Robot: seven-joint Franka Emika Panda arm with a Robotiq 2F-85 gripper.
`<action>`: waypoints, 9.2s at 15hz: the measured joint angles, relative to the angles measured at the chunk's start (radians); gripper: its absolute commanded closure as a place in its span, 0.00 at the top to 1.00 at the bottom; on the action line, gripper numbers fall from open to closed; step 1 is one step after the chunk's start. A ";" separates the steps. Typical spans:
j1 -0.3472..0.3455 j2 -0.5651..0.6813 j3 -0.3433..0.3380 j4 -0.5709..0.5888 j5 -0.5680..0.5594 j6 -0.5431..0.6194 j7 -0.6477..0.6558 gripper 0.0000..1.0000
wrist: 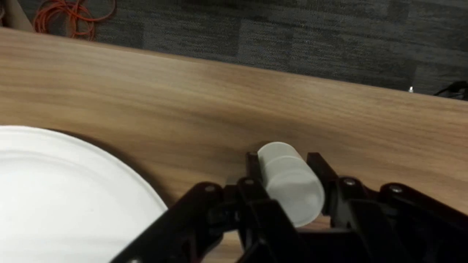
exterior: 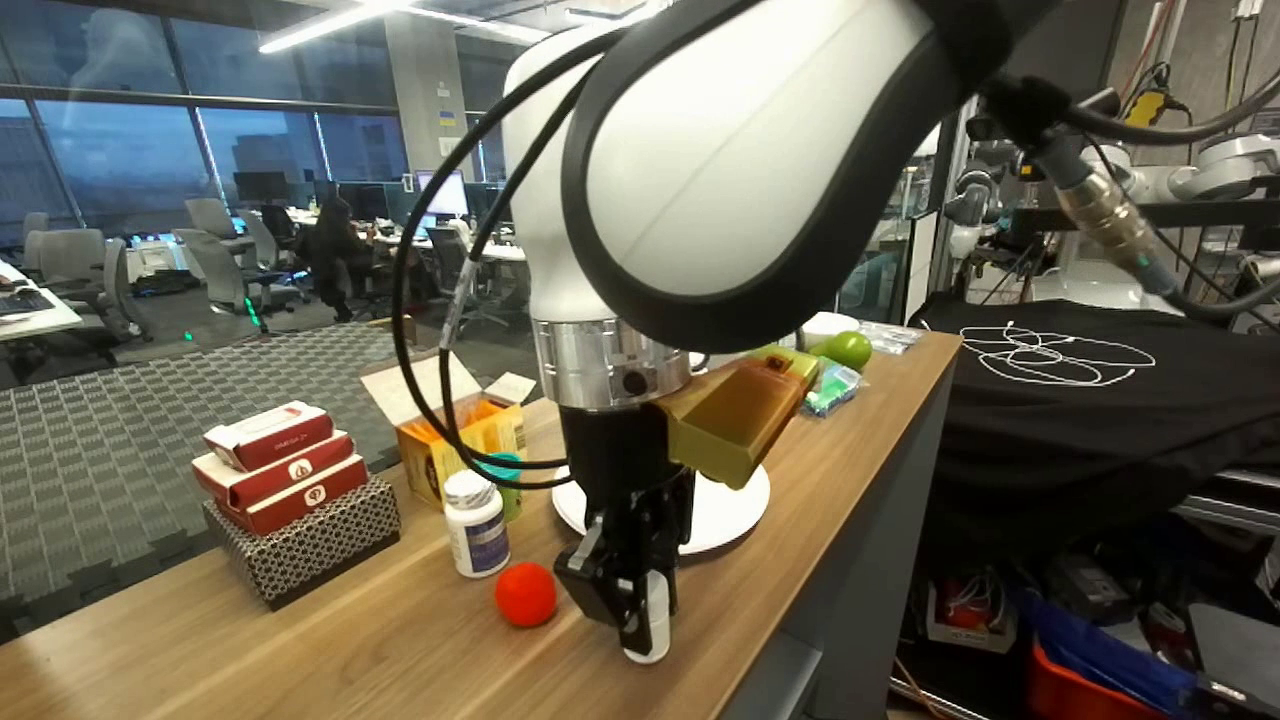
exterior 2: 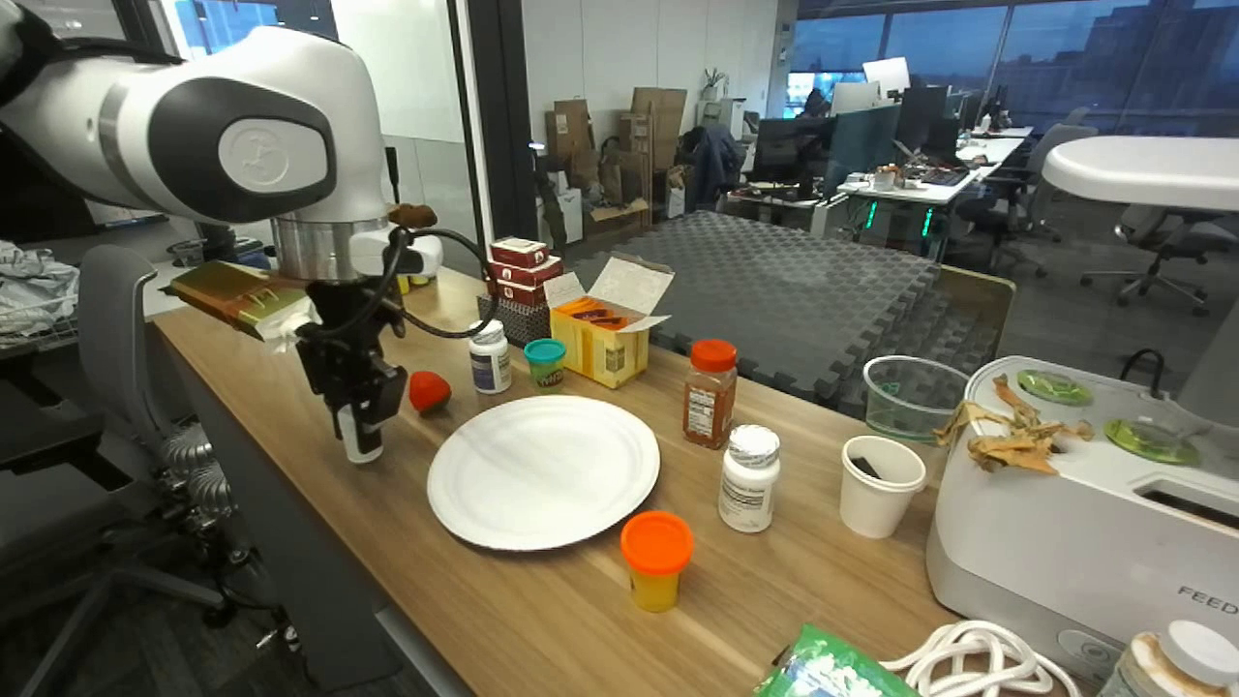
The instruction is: Put the bottles and red plushy on the plate
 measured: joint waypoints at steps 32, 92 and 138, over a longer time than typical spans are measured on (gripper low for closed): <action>-0.135 0.157 -0.132 0.212 0.089 -0.147 0.096 1.00; -0.298 0.066 -0.230 0.135 0.079 0.028 -0.128 0.29; -0.192 -0.025 -0.150 0.047 0.036 0.010 -0.154 1.00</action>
